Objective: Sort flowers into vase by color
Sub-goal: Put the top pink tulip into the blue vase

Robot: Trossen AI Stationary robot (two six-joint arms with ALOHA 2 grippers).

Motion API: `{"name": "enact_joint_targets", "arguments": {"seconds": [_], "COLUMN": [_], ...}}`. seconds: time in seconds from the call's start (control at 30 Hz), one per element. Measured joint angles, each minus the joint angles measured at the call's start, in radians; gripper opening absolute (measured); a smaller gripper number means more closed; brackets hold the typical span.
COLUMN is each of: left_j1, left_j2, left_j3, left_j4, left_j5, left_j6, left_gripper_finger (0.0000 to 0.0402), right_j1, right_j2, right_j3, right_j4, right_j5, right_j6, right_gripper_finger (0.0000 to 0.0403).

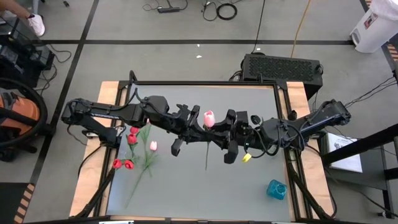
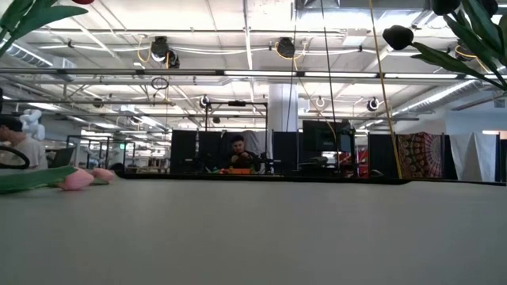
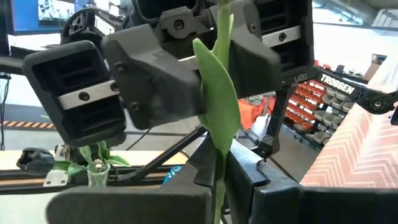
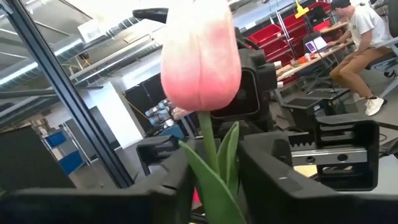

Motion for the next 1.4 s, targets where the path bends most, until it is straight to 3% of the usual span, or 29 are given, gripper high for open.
{"name": "enact_joint_targets", "arguments": {"seconds": [0.2,0.27,0.43,0.73,0.9,1.4], "left_j1": [0.0,0.0,0.0,0.0,0.022,0.145], "left_j2": [0.0,0.0,0.0,-0.011,-0.055,-0.205], "left_j3": [0.0,0.0,0.0,0.0,0.0,0.0], "left_j4": [0.0,0.0,0.0,-0.022,-0.1,-0.4], "left_j5": [0.001,0.004,0.019,0.019,0.017,-0.017], "left_j6": [-0.001,-0.001,-0.001,-0.001,0.0,0.008], "left_gripper_finger": [0.002,0.002,0.0033,0.0118,0.0146,0.0153], "right_j1": [0.0,0.0,-0.001,0.0,0.0,0.066], "right_j2": [0.0,0.0,0.0,-0.001,-0.016,-0.195], "right_j3": [0.0,0.0,0.0,0.0,0.0,0.0], "right_j4": [0.0,-0.001,-0.003,-0.005,-0.006,-0.126], "right_j5": [0.001,-0.001,-0.031,-0.049,-0.049,-0.035], "right_j6": [-0.004,-0.024,-0.029,-0.039,-0.046,-0.124], "right_gripper_finger": [0.002,0.0007,0.0003,0.0001,0.0001,0.0]}}
